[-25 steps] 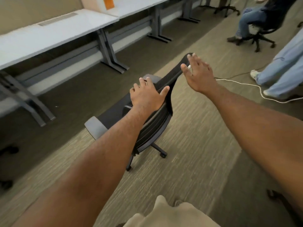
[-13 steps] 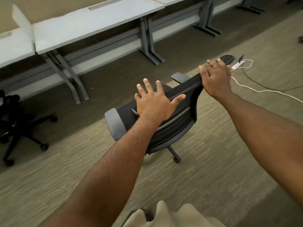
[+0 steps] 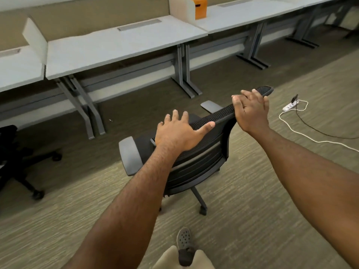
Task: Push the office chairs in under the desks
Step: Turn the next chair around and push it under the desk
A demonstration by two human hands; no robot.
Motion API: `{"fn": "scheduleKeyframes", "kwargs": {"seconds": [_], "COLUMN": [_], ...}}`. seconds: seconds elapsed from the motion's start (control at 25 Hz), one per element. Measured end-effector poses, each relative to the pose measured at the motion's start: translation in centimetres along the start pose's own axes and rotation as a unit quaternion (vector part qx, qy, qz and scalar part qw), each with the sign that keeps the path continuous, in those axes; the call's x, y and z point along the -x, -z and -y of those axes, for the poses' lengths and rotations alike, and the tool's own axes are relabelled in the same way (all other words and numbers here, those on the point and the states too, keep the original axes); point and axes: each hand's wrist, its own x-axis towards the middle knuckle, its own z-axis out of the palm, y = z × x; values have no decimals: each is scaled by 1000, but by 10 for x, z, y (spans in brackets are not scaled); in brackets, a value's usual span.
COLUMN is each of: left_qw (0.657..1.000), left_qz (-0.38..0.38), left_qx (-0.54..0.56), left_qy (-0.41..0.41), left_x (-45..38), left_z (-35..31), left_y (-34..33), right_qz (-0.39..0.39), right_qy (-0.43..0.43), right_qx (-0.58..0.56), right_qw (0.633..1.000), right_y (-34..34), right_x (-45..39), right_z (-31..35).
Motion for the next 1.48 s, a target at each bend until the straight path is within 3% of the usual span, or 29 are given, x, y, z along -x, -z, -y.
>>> {"fn": "scheduleKeyframes", "kwargs": {"seconds": [0.4, 0.64, 0.96, 1.24, 1.48], "left_qw": [999, 987, 982, 970, 970], "left_qz": [-37, -145, -159, -192, -176], "left_qx": [-5, -69, -94, -87, -104], "left_qy": [-17, 9, 44, 123, 133], "left_x": [-157, -249, -376, -485, -541], "left_z": [52, 85, 132, 165, 198], "left_y": [34, 55, 87, 109, 131], "right_qz": [39, 24, 15, 78, 138], "right_qy": [-20, -8, 65, 130, 182], "right_qx": [2, -27, 1, 19, 66], "right_qw": [999, 999, 998, 988, 971], "right_y": [-77, -132, -215, -259, -286], "right_x": [-148, -246, -371, -488, -569], "right_z": [45, 74, 106, 132, 175]}}
